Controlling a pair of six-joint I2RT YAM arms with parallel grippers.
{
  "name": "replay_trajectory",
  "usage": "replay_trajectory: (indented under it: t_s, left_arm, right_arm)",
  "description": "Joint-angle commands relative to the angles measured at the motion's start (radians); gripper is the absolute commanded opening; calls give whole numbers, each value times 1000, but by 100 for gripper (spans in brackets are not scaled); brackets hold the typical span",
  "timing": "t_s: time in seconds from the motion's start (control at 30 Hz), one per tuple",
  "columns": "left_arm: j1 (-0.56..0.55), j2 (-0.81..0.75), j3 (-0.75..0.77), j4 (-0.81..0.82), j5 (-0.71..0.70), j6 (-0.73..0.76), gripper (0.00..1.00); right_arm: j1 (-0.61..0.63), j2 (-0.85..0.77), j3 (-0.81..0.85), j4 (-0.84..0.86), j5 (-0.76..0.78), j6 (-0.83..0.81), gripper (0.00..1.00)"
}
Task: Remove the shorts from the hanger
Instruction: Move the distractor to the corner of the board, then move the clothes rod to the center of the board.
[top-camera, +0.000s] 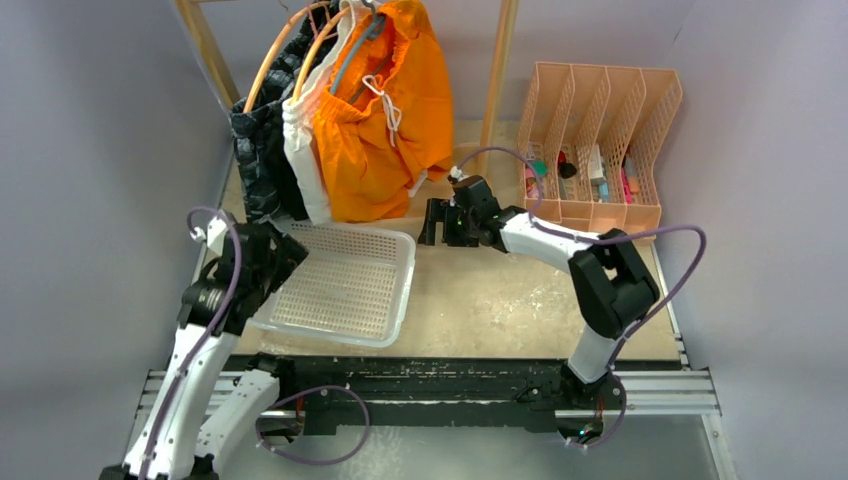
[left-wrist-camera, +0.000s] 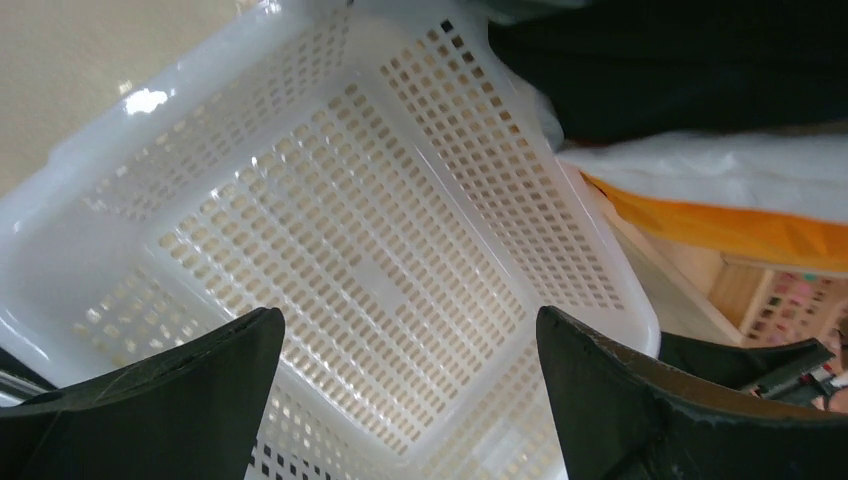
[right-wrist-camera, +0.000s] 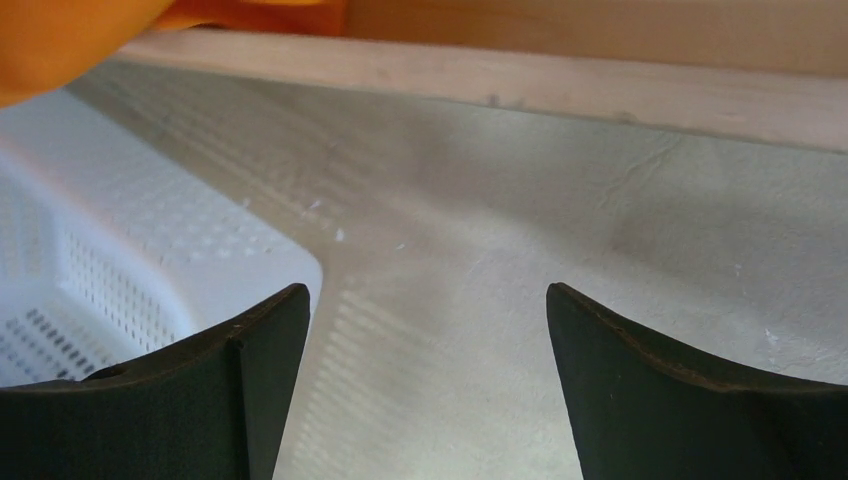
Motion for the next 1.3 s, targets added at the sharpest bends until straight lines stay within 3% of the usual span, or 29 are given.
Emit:
replay_trajectory:
  t_s: [0.0, 0.27, 0.4, 0.6, 0.7, 0.87, 1.27]
  left_arm:
    - [5, 149, 103, 88, -134, 82, 98]
    - [65, 321, 212, 218, -220, 299, 100]
    - [135, 396, 270, 361, -132, 447, 100]
    - [199, 551, 426, 477, -56, 685, 100]
    - [272, 575, 415, 622, 141, 824, 100]
    - [305, 621, 358, 855, 264, 905, 100]
    - [361, 813, 427, 962, 464, 932, 100]
  right_arm:
    - [2, 36, 37, 60, 138, 167, 89]
    - [6, 102, 123, 61, 216, 164, 91]
    - [6, 153, 188, 29, 220, 137, 91]
    - [6, 121, 151, 40, 180, 139, 92]
    - [6, 116, 147, 31, 165, 133, 92]
    - [8, 125, 150, 30, 150, 117, 92]
    - [6, 177, 206, -3, 168, 83, 93]
